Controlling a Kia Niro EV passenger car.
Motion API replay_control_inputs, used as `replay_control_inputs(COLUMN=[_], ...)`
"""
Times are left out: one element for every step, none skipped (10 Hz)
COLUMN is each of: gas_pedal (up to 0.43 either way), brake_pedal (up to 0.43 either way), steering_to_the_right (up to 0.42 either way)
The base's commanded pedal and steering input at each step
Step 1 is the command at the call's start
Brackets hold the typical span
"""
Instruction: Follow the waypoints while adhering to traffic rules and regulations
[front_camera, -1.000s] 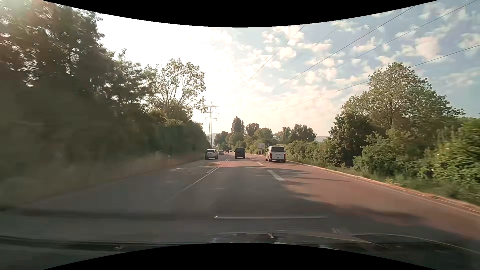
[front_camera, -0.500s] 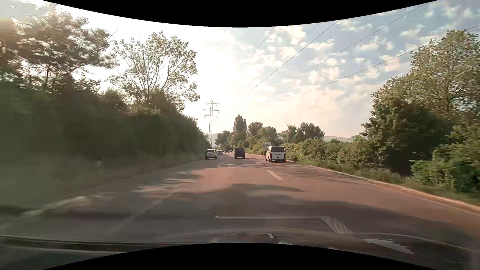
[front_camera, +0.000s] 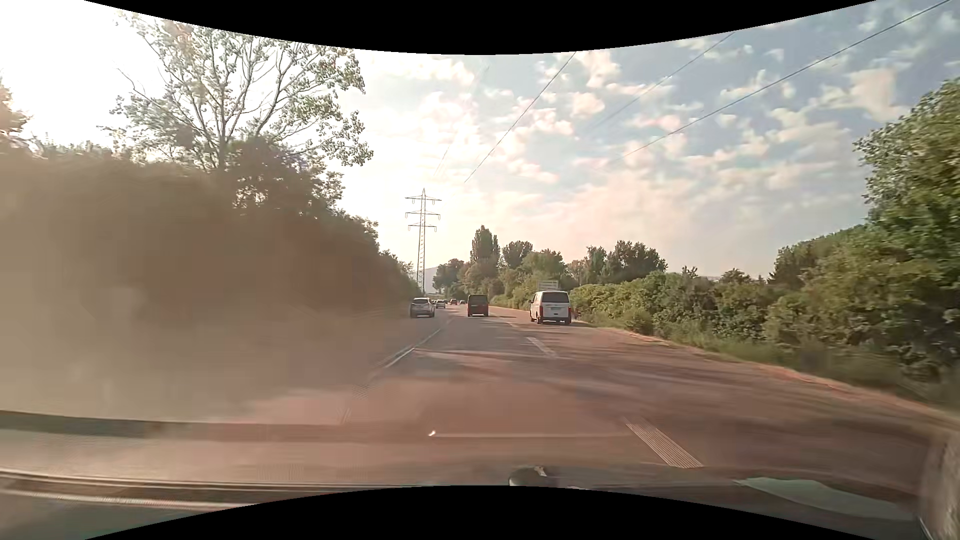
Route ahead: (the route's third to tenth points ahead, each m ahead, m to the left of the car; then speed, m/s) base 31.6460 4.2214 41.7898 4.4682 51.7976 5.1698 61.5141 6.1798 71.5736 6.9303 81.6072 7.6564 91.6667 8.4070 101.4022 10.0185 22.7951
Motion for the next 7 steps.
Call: replay_control_inputs(gas_pedal=[0.209, 0.209, 0.209, 0.209, 0.209, 0.209, 0.209], brake_pedal=[0.0, 0.0, 0.0, 0.0, 0.0, 0.0, 0.0], steering_to_the_right=[-0.005, -0.005, -0.006, -0.006, -0.006, -0.006, -0.007])
